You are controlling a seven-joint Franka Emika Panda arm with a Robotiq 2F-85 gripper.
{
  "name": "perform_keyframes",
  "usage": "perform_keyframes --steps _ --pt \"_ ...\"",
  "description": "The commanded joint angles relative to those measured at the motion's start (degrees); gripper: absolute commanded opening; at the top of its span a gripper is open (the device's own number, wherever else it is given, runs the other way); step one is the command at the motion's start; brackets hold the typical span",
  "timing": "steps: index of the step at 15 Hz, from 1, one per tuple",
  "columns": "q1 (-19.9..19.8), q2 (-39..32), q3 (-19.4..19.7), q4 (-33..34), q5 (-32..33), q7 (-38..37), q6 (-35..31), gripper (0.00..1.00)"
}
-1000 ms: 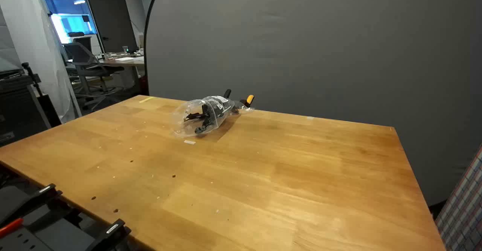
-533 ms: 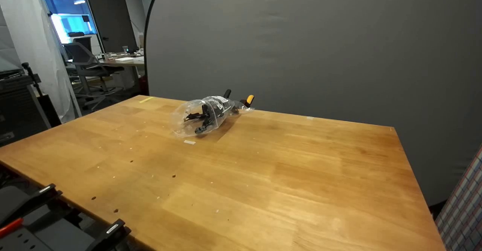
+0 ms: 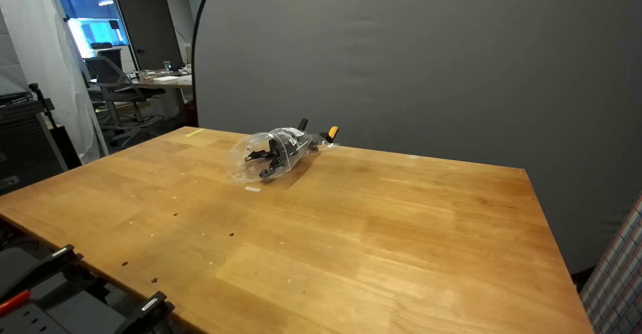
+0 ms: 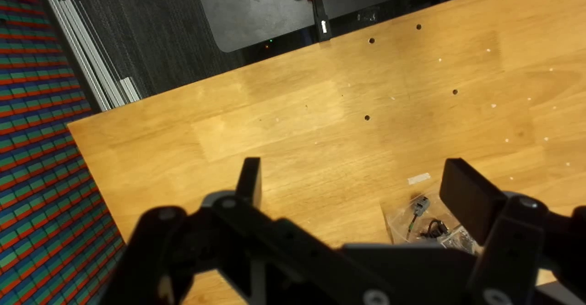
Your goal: Remove the cable from the plastic and put it on the table
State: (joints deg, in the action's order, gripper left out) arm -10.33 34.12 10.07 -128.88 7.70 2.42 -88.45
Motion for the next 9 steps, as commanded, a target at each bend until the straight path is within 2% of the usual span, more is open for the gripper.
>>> perform_keyframes --steps 1,4,9 --pt "0.16 -0.07 0.13 0.19 0.05 -0.04 0.17 1.00" --pt "0.41 -1.65 0.28 -1.50 -0.56 -0.49 -3.36 1.00" --pt "1.82 -8.42 -0.39 -4.37 -1.13 0.04 -14.25 1.00"
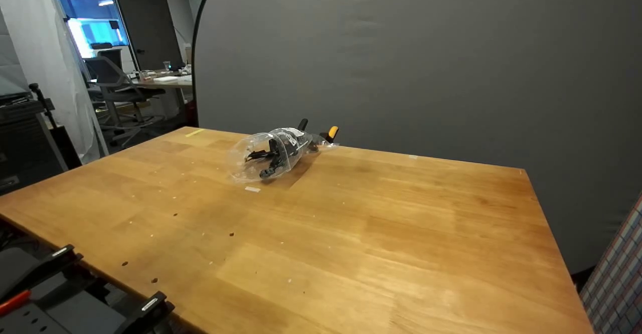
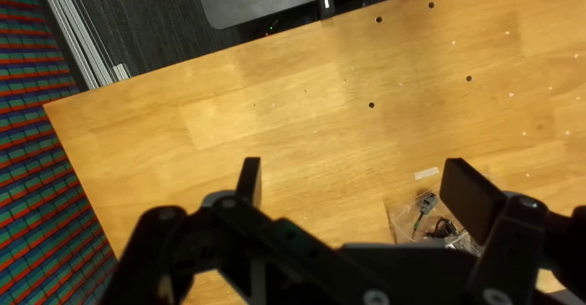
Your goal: Remove the cable from the plastic and put it on the table
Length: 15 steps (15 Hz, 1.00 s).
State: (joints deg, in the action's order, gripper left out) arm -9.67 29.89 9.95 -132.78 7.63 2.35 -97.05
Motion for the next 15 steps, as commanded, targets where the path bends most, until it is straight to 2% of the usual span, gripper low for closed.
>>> perform_keyframes --steps 1,7,15 --pt "1.59 -5.84 -0.46 -0.86 -1.40 0.36 -7.79 1.00" --pt "5.05 -18.09 -0.99 -0.65 -8.17 3.66 -19.35 1.00" --pt "6.38 -33.24 -4.37 0.70 -14.34 6.14 -27.34 1.00"
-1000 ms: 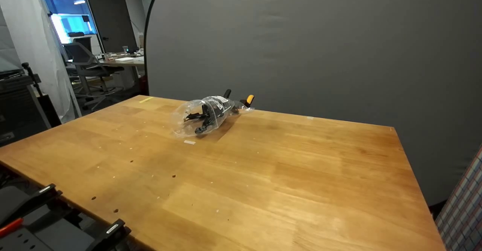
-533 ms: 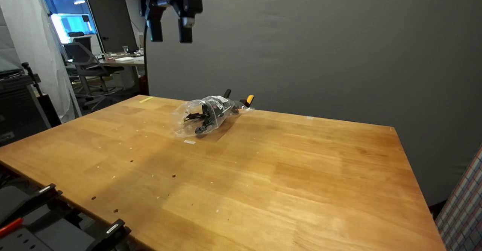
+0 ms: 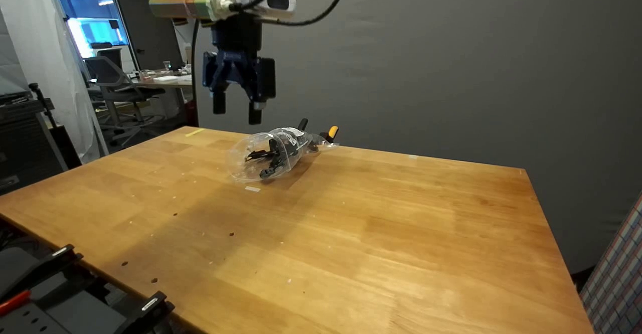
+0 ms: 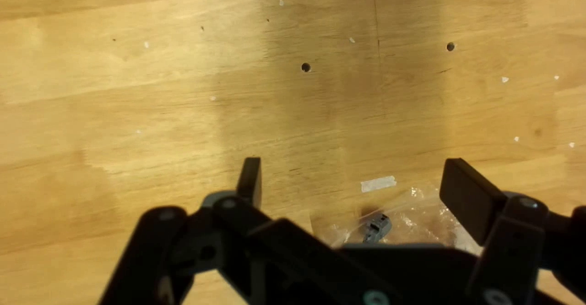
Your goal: Remove the cable from the plastic and put it on the table
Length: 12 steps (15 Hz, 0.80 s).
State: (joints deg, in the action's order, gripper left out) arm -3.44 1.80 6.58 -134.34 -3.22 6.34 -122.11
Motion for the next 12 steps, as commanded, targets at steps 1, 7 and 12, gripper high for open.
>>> perform_keyframes --steps 1,7,12 --pt "0.19 -7.18 -1.65 2.67 -4.25 2.21 -3.58 1.00" --pt "1.79 -15.36 -5.61 6.65 -2.08 0.20 -7.85 1.00" --pt "3.96 -20.88 -6.38 9.76 2.56 -2.78 -12.05 1.00"
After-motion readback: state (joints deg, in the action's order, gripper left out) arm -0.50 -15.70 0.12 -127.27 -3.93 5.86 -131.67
